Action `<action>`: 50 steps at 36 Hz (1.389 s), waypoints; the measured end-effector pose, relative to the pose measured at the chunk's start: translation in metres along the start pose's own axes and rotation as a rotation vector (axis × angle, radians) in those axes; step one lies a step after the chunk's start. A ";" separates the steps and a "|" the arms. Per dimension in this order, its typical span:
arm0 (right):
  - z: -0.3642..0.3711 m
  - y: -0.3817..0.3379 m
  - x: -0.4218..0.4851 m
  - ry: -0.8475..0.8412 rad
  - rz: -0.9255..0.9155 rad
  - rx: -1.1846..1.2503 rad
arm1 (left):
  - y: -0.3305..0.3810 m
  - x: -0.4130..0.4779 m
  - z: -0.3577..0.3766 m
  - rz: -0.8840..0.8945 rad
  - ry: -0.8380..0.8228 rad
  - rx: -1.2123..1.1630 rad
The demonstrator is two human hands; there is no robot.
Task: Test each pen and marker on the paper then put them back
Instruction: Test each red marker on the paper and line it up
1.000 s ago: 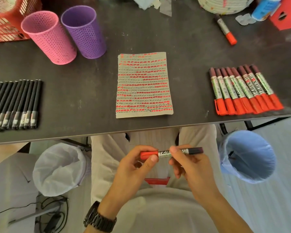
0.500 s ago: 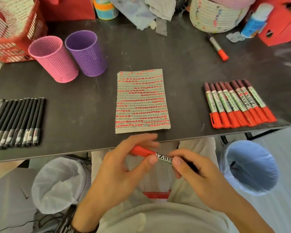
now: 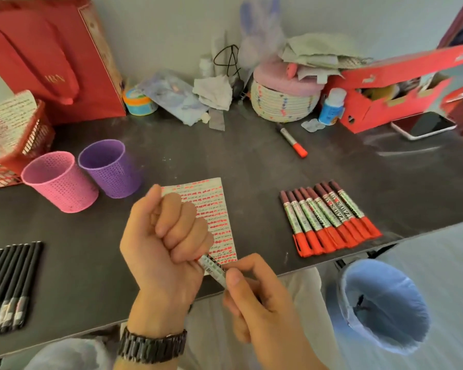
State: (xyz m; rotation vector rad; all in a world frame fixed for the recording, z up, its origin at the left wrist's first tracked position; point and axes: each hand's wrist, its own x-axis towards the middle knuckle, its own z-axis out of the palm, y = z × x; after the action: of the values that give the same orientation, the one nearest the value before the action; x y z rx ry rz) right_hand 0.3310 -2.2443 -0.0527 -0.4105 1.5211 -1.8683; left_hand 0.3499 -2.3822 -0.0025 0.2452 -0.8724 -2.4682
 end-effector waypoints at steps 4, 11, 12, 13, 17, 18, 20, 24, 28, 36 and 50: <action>-0.002 -0.013 -0.001 0.074 0.013 0.014 | -0.011 0.001 0.016 -0.001 0.028 0.051; -0.010 -0.038 -0.009 0.191 -0.075 -0.046 | -0.013 -0.001 0.039 0.061 0.033 0.102; -0.010 -0.040 -0.010 0.213 -0.084 -0.047 | -0.013 -0.002 0.041 0.064 0.030 0.105; -0.009 -0.042 -0.011 0.229 -0.097 -0.052 | -0.012 -0.003 0.044 0.066 0.028 0.101; -0.007 -0.043 -0.013 0.257 -0.166 -0.071 | -0.014 -0.006 0.047 0.079 0.026 0.065; -0.006 -0.042 -0.013 0.253 -0.178 -0.089 | -0.014 -0.007 0.047 0.087 0.023 0.062; -0.007 -0.039 -0.010 0.208 -0.178 -0.134 | -0.013 -0.008 0.041 0.110 0.031 0.071; -0.020 -0.031 0.003 0.057 -0.070 -0.121 | -0.022 -0.003 0.023 0.131 0.168 0.166; -0.044 -0.038 0.017 0.018 -0.054 -0.158 | -0.038 -0.003 0.004 0.287 0.221 0.684; -0.095 -0.045 0.034 0.132 -0.075 0.178 | -0.071 -0.014 -0.012 0.182 -0.001 1.310; -0.250 -0.091 0.110 0.498 0.004 -1.099 | -0.022 0.027 -0.094 0.030 0.108 2.013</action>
State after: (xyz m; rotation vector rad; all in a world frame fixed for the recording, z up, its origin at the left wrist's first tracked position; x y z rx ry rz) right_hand 0.0675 -2.1281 -0.0524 -0.4153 2.8178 -0.9830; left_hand 0.3492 -2.4324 -0.0894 0.8925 -2.7666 -0.6146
